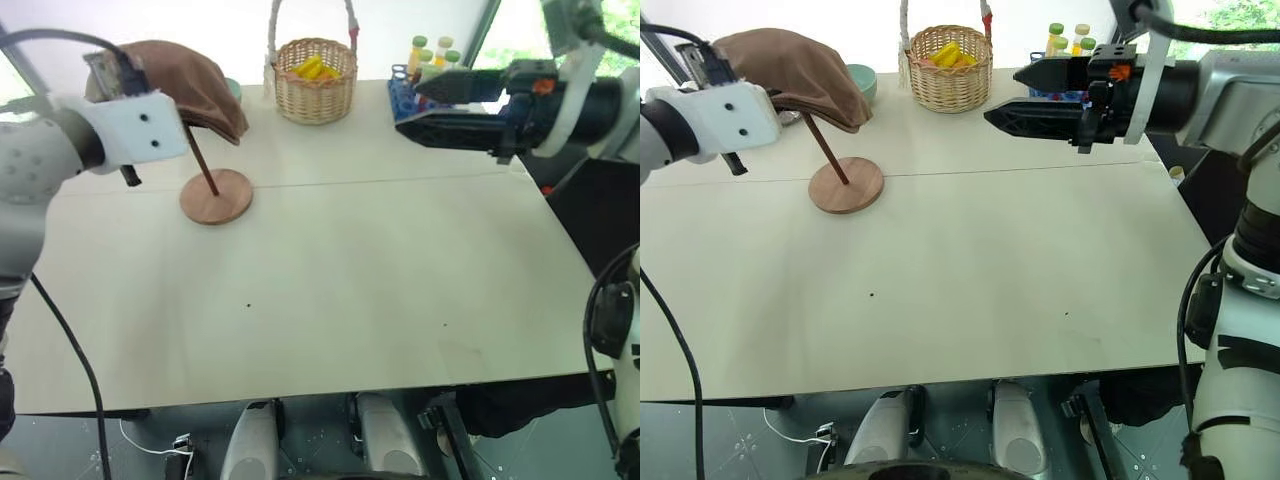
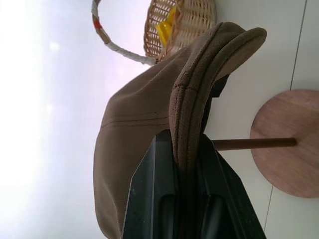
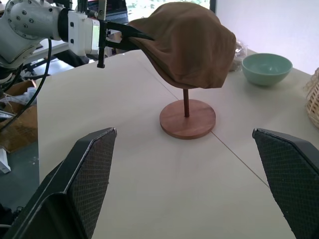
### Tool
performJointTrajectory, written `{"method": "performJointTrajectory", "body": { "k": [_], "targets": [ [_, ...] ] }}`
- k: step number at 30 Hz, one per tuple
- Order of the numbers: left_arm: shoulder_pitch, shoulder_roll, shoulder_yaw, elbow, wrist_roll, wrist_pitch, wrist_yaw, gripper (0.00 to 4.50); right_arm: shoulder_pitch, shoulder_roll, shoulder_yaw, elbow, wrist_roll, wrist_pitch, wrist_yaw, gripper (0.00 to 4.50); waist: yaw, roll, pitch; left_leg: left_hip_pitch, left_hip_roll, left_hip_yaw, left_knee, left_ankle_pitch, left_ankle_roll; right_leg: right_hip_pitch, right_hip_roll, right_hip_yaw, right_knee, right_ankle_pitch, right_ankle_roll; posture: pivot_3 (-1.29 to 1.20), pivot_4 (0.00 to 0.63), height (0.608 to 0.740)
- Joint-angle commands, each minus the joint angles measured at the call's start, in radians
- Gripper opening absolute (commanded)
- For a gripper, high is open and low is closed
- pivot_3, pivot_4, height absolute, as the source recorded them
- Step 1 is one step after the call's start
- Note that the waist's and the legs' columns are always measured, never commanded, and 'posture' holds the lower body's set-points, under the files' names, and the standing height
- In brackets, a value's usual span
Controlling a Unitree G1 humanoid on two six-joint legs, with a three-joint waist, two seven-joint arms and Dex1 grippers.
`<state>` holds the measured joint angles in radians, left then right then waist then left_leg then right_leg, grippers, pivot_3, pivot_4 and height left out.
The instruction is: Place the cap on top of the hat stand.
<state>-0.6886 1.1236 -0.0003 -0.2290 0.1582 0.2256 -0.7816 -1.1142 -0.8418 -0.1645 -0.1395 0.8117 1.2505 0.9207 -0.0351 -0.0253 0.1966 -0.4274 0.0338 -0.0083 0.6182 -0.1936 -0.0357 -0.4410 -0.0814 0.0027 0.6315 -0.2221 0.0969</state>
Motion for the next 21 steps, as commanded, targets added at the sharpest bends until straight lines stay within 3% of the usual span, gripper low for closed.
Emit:
{"method": "performJointTrajectory", "body": {
  "k": [1, 5, 9, 21],
  "targets": [
    [0.002, 0.001, 0.094, 0.045, -0.014, -0.128, 0.042, 0.05, -0.03, -0.025, 0.0, 0.02, -0.006, -0.054, 0.025, 4.5, -0.001, 0.0, 0.0, 0.0, 0.0, 0.0, 0.0, 0.0, 0.0, 0.0, 0.0, 0.0, 0.0, 0.0, 0.0, 0.0, 0.15, 0.74],
    [-0.019, -0.044, 0.192, 0.133, -0.122, -0.212, 0.057, 0.05, -0.024, -0.03, 0.022, 0.049, -0.024, -0.101, 0.053, 4.5, -0.002, 0.0, 0.0, 0.0, 0.0, 0.0, 0.0, 0.0, 0.0, 0.0, 0.0, 0.0, 0.0, 0.0, 0.0, 0.0, 0.15, 0.74],
    [-0.005, -0.06, 0.261, 0.237, -0.226, -0.453, 0.003, 0.05, -0.039, -0.021, 0.039, 0.086, -0.031, -0.115, 0.06, 4.5, -0.001, 0.0, 0.0, 0.0, 0.0, 0.0, 0.001, 0.0, 0.0, 0.0, 0.0, 0.0, 0.0, 0.0, 0.0, 0.0, 0.15, 0.74],
    [-0.047, -0.044, 0.243, 0.606, -0.268, -1.055, -0.071, 0.05, -0.065, -0.019, 0.068, 0.124, -0.044, -0.121, 0.083, 4.5, 0.001, 0.0, 0.0, -0.001, 0.0, 0.001, 0.003, 0.0, 0.0, 0.0, -0.001, 0.0, 0.001, 0.0, 0.0, 0.0, 0.15, 0.74]
  ]
}}
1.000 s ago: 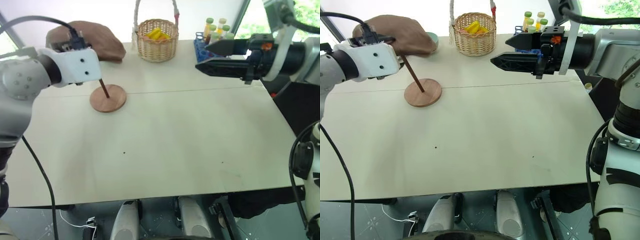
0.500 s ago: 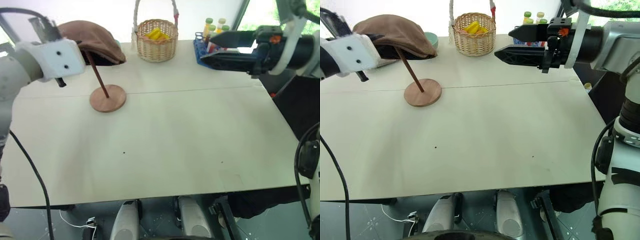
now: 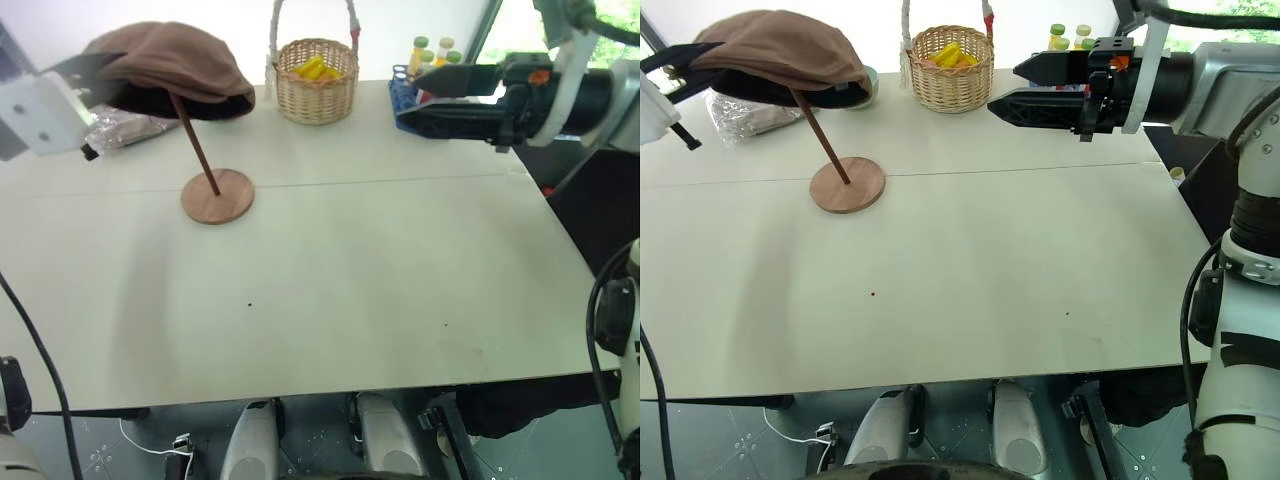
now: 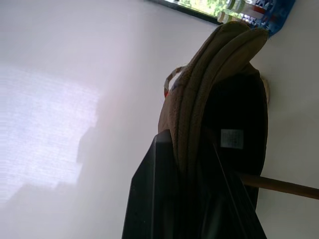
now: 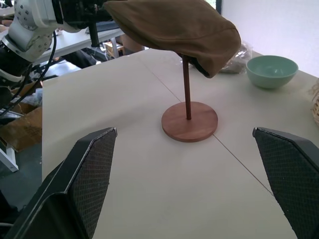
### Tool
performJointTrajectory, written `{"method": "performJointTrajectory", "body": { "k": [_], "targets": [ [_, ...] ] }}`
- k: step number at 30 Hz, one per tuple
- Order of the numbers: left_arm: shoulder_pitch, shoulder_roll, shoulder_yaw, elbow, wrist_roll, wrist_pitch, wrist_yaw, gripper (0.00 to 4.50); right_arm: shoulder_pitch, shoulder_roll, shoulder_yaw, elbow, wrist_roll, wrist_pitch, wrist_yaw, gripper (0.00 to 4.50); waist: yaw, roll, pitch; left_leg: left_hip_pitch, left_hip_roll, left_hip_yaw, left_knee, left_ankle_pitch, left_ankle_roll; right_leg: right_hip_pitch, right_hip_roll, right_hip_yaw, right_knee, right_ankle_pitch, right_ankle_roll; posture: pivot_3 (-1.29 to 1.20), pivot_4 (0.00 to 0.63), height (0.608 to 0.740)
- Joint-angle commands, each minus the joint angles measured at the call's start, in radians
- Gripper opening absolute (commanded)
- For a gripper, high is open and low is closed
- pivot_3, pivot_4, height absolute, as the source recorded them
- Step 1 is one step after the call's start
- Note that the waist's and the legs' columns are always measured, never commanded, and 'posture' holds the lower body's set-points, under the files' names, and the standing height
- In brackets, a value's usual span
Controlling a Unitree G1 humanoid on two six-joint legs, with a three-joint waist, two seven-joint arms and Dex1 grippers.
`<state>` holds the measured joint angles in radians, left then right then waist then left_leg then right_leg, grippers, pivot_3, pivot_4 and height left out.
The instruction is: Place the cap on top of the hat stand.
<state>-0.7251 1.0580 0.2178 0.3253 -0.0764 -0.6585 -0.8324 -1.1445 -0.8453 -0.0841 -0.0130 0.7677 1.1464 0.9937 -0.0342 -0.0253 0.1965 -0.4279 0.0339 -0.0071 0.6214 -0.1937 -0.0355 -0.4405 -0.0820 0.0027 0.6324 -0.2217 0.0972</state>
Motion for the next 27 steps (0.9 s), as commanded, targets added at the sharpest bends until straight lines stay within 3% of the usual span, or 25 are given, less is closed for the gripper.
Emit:
{"method": "performJointTrajectory", "body": {
  "k": [1, 7, 13, 27],
  "targets": [
    [-0.002, 0.017, 0.021, 0.077, -0.042, -0.222, -0.028, 0.05, -0.036, -0.016, -0.012, -0.003, 0.0, -0.017, 0.012, 4.5, 0.0, 0.0, 0.0, 0.0, 0.0, 0.0, 0.0, 0.0, 0.0, 0.0, 0.0, 0.0, 0.0, 0.0, 0.0, 0.0, 0.15, 0.74],
    [0.043, 0.035, -0.022, 0.237, -0.063, -0.463, -0.087, 0.05, -0.033, -0.036, -0.007, 0.002, -0.017, -0.02, 0.026, 4.5, 0.002, 0.0, 0.0, 0.0, 0.0, 0.001, 0.0, 0.0, 0.0, 0.0, 0.0, 0.0, 0.0, 0.0, 0.0, 0.0, 0.15, 0.74],
    [0.067, 0.038, -0.005, 0.334, -0.03, -0.521, -0.025, 0.05, -0.024, -0.046, -0.009, -0.002, -0.019, -0.018, 0.028, 4.5, 0.003, 0.0, 0.0, 0.0, 0.001, 0.001, 0.0, 0.0, 0.0, 0.0, 0.0, 0.0, 0.0, 0.0, 0.0, 0.0, 0.15, 0.74],
    [-0.032, 0.022, -0.004, 0.253, 0.014, -0.358, 0.161, 0.05, -0.035, -0.033, 0.021, 0.048, -0.051, -0.039, 0.043, 4.5, 0.02, 0.0, 0.0, 0.0, 0.001, 0.002, 0.001, 0.0, 0.0, 0.0, 0.0, 0.0, 0.0, 0.0, 0.0, 0.0, 0.15, 0.74]
  ]
}}
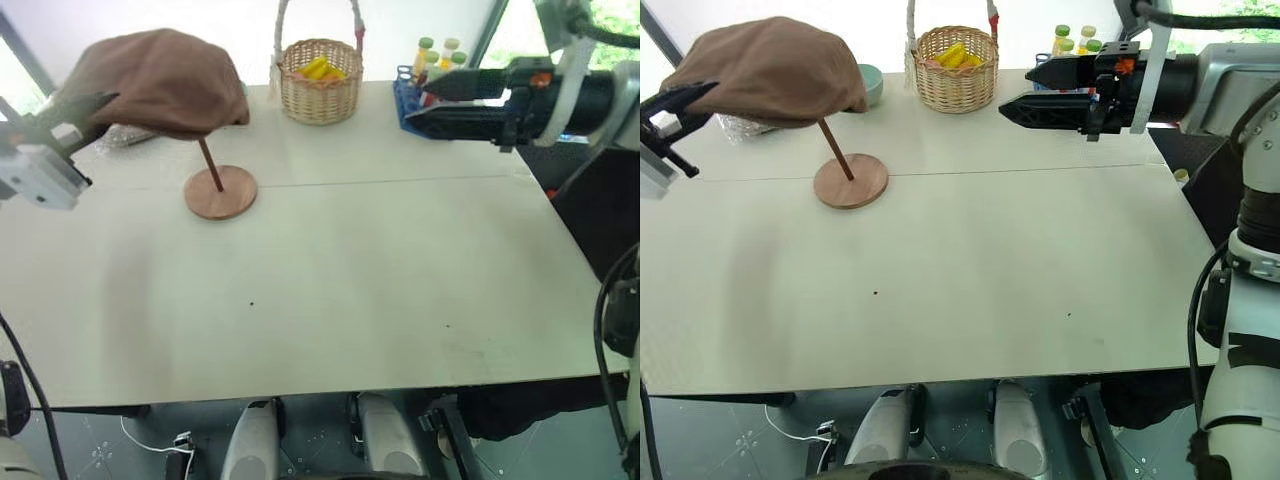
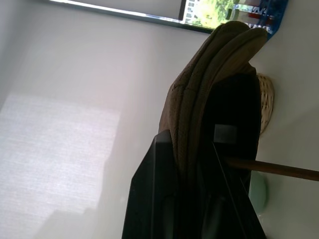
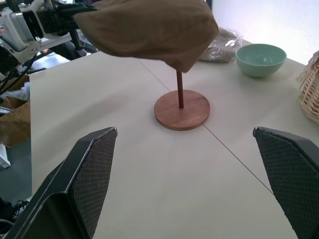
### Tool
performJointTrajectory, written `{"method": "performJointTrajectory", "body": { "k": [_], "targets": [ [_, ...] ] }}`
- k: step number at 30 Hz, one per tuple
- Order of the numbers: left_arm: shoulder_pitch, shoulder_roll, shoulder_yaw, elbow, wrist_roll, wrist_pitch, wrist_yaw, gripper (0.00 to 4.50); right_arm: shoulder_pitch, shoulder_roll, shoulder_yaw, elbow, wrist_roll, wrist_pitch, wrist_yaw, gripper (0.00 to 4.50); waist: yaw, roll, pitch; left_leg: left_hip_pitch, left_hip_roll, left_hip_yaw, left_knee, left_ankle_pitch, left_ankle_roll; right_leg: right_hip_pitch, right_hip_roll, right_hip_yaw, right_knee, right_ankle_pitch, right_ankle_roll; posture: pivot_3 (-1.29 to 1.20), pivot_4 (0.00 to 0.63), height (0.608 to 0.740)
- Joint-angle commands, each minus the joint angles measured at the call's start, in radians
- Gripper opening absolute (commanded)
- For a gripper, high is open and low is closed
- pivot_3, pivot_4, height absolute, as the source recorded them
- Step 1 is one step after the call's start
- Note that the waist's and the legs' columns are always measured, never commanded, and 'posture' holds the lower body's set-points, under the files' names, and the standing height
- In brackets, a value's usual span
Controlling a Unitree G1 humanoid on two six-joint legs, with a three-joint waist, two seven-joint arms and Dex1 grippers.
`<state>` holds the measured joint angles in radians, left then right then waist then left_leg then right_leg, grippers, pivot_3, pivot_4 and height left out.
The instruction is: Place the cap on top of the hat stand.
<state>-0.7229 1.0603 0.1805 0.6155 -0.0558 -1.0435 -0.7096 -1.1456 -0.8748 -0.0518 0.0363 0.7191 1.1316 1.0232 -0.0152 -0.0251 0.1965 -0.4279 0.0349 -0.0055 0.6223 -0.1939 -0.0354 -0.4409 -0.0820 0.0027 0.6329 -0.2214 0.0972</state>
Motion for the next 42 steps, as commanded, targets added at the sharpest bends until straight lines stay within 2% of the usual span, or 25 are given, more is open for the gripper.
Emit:
{"method": "performJointTrajectory", "body": {
  "k": [1, 4, 10, 17, 21, 27, 30, 33, 36, 40, 42],
  "targets": [
    [-0.032, 0.025, 0.035, -0.039, -0.005, 0.028, 0.041, 0.05, -0.034, -0.002, -0.008, 0.001, -0.004, -0.026, 0.017, 4.5, 0.001, 0.0, 0.0, 0.0, 0.0, 0.0, 0.0, 0.0, 0.0, 0.0, 0.0, 0.0, 0.0, 0.0, 0.0, 0.0, 0.15, 0.74],
    [0.002, 0.046, 0.05, -0.043, -0.007, 0.012, 0.045, 0.05, -0.036, -0.002, 0.0, 0.005, -0.008, -0.032, 0.026, 4.5, 0.001, 0.0, 0.0, 0.0, 0.0, 0.0, 0.0, 0.0, 0.0, 0.0, 0.0, 0.0, 0.0, 0.0, 0.0, 0.0, 0.15, 0.74],
    [0.163, 0.044, 0.068, -0.109, -0.022, -0.036, 0.045, 0.05, -0.051, -0.006, 0.009, 0.014, -0.012, -0.033, 0.044, 4.5, -0.003, 0.001, 0.0, 0.001, 0.001, 0.001, -0.001, 0.0, 0.0, 0.0, 0.0, 0.0, 0.0, 0.0, 0.0, 0.0, 0.15, 0.74],
    [0.166, 0.051, 0.058, -0.027, 0.019, -0.03, 0.066, 0.05, -0.072, -0.009, -0.002, 0.023, -0.003, -0.024, 0.045, 4.5, 0.001, 0.001, 0.0, 0.0, 0.001, 0.002, 0.0, 0.0, 0.0, 0.0, 0.0, 0.0, 0.0, 0.0, -0.001, 0.0, 0.15, 0.74],
    [0.16, 0.05, 0.053, -0.019, 0.011, -0.031, 0.062, 1.58, -0.066, -0.012, -0.005, 0.013, -0.002, -0.024, 0.043, 4.5, 0.001, 0.001, 0.0, 0.0, 0.001, 0.002, 0.0, 0.0, 0.0, -0.001, 0.0, 0.0, 0.0, 0.0, -0.001, 0.0, 0.15, 0.74],
    [0.235, 0.074, 0.089, -0.085, 0.001, 0.038, 0.062, 4.47, -0.063, -0.009, -0.012, 0.001, 0.003, -0.036, 0.046, 4.5, -0.002, 0.001, 0.0, 0.0, 0.001, 0.002, 0.0, 0.0, 0.0, -0.001, 0.0, 0.0, 0.0, 0.0, -0.001, 0.0, 0.15, 0.74],
    [0.322, 0.09, 0.139, -0.183, -0.021, 0.101, 0.066, 4.47, -0.05, -0.004, -0.011, -0.001, 0.0, -0.046, 0.044, 4.5, -0.004, 0.001, 0.0, 0.0, 0.001, 0.002, -0.001, 0.0, 0.0, -0.001, 0.0, 0.0, 0.0, 0.0, -0.001, 0.0, 0.15, 0.74],
    [0.45, 0.097, 0.232, -0.346, -0.061, 0.249, 0.058, 4.47, -0.042, -0.004, -0.014, 0.014, 0.007, -0.042, 0.053, 4.5, -0.005, 0.001, 0.0, 0.0, 0.002, 0.002, -0.001, 0.0, 0.0, -0.001, 0.0, 0.0, 0.0, 0.0, -0.002, 0.0, 0.15, 0.74],
    [0.561, 0.09, 0.334, -0.548, -0.111, 0.489, 0.047, 4.47, -0.032, -0.006, -0.005, 0.017, -0.012, -0.087, 0.069, 4.5, -0.003, 0.001, 0.0, 0.0, 0.002, 0.002, -0.001, 0.0, 0.0, -0.001, 0.0, 0.0, 0.0, -0.001, -0.005, 0.0, 0.15, 0.74],
    [0.684, 0.098, 0.473, -0.771, -0.229, 0.913, -0.011, 4.47, -0.042, 0.001, 0.007, 0.051, -0.023, -0.121, 0.095, 4.5, -0.003, 0.001, 0.0, 0.001, 0.002, 0.002, -0.001, 0.0, 0.0, -0.001, 0.0, 0.0, -0.001, -0.001, -0.005, 0.0, 0.15, 0.74],
    [0.717, 0.112, 0.558, -0.849, -0.335, 1.132, -0.058, 4.47, -0.041, -0.007, 0.023, 0.064, -0.036, -0.146, 0.128, 4.5, -0.005, 0.001, 0.0, 0.001, 0.002, 0.002, -0.001, 0.0, 0.0, -0.001, 0.0, 0.0, -0.001, -0.001, -0.006, 0.0, 0.15, 0.74]
  ]
}}
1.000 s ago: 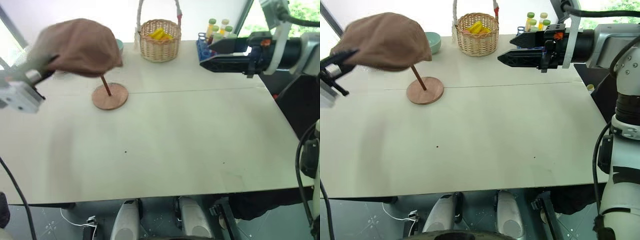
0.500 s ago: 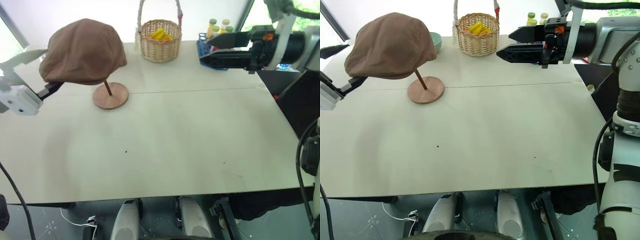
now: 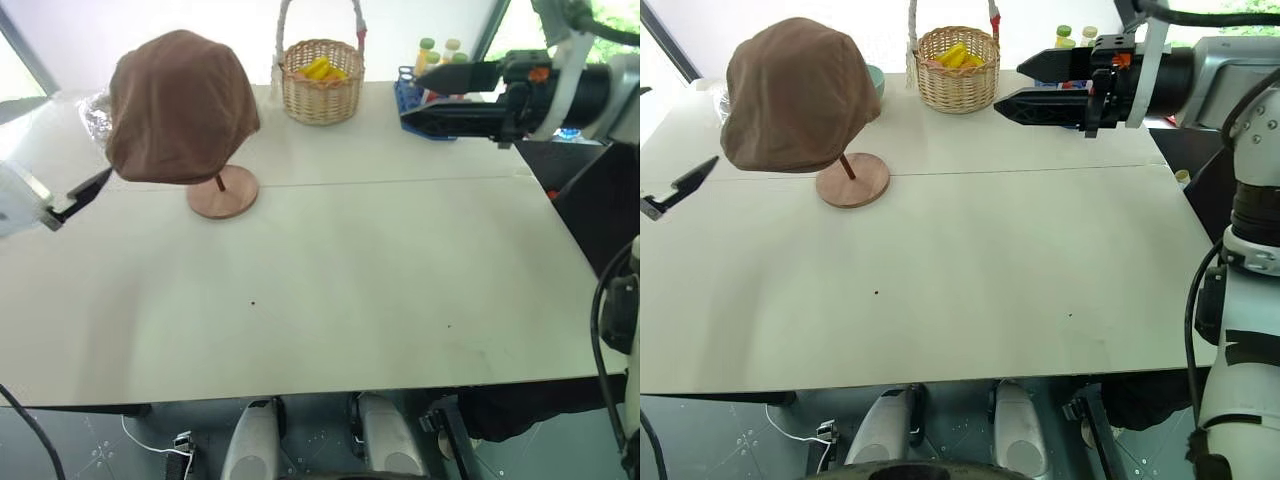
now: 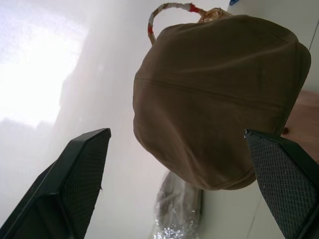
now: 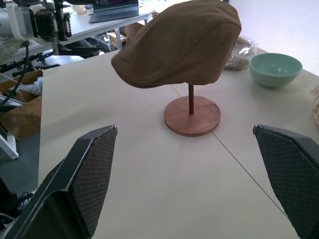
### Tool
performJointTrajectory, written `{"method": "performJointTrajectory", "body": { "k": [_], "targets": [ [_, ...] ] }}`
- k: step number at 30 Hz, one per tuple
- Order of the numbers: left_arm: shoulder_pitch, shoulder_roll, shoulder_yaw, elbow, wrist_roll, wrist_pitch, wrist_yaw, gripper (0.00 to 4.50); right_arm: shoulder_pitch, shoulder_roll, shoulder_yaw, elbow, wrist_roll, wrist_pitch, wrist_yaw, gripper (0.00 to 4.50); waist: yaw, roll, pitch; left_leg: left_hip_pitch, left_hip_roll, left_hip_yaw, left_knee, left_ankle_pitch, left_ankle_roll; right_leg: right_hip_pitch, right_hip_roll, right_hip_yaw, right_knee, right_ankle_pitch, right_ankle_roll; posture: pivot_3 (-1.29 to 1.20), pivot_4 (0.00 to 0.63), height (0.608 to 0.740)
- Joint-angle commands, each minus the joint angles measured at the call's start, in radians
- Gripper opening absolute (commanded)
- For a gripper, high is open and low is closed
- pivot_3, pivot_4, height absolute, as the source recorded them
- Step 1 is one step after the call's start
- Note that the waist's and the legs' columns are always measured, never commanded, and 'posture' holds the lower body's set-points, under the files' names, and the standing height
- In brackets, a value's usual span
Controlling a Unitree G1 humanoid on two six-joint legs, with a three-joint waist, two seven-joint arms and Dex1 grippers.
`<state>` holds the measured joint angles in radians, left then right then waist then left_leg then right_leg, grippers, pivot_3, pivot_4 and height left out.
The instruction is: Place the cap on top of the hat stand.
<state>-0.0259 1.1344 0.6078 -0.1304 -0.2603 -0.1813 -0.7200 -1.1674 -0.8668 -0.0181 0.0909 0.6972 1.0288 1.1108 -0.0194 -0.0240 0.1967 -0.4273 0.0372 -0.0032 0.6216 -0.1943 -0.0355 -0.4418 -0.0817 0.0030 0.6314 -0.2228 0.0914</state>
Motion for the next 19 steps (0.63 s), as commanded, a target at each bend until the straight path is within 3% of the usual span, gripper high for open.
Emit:
{"method": "performJointTrajectory", "body": {
  "k": [1, 4, 7, 12, 19],
  "targets": [
    [0.044, 0.058, 0.188, -0.135, -0.228, 0.446, -0.091, 4.47, -0.019, -0.021, -0.004, 0.018, -0.023, -0.059, 0.061, 4.5, -0.001, 0.0, 0.0, 0.0, 0.0, 0.0, 0.0, 0.0, 0.0, 0.0, 0.0, 0.0, 0.0, 0.0, 0.0, 0.0, 0.15, 0.74],
    [0.088, 0.104, 0.361, -0.168, -0.449, 0.854, -0.22, 4.47, -0.029, -0.03, 0.009, 0.056, -0.05, -0.106, 0.114, 4.5, -0.003, 0.0, 0.0, 0.0, 0.0, 0.0, 0.0, 0.0, 0.0, -0.001, 0.001, 0.0, 0.0, 0.0, 0.0, 0.0, 0.15, 0.74],
    [0.112, 0.133, 0.487, -0.136, -0.511, 1.048, -0.317, 4.47, -0.054, -0.023, 0.019, 0.105, -0.078, -0.133, 0.136, 4.5, -0.006, 0.002, 0.001, 0.0, 0.0, 0.0, 0.0, 0.0, 0.0, 0.0, 0.001, 0.0, 0.0, 0.0, 0.0, 0.0, 0.15, 0.74],
    [0.161, 0.214, 0.626, -0.01, -0.467, 1.164, -0.55, 4.47, -0.083, -0.02, 0.037, 0.164, -0.121, -0.181, 0.186, 4.5, -0.019, 0.002, 0.001, 0.0, 0.0, -0.001, 0.0, 0.0, 0.0, -0.001, 0.001, 0.0, 0.0, 0.0, 0.0, 0.0, 0.15, 0.74],
    [0.117, 0.331, 0.627, 0.238, -0.319, 1.119, -0.659, 4.47, -0.125, -0.01, 0.039, 0.24, -0.159, -0.209, 0.231, 4.5, -0.028, 0.002, 0.001, 0.001, 0.0, 0.0, -0.001, 0.0, 0.0, -0.001, 0.001, 0.0, 0.0, -0.001, -0.001, 0.0, 0.15, 0.74]
  ]
}}
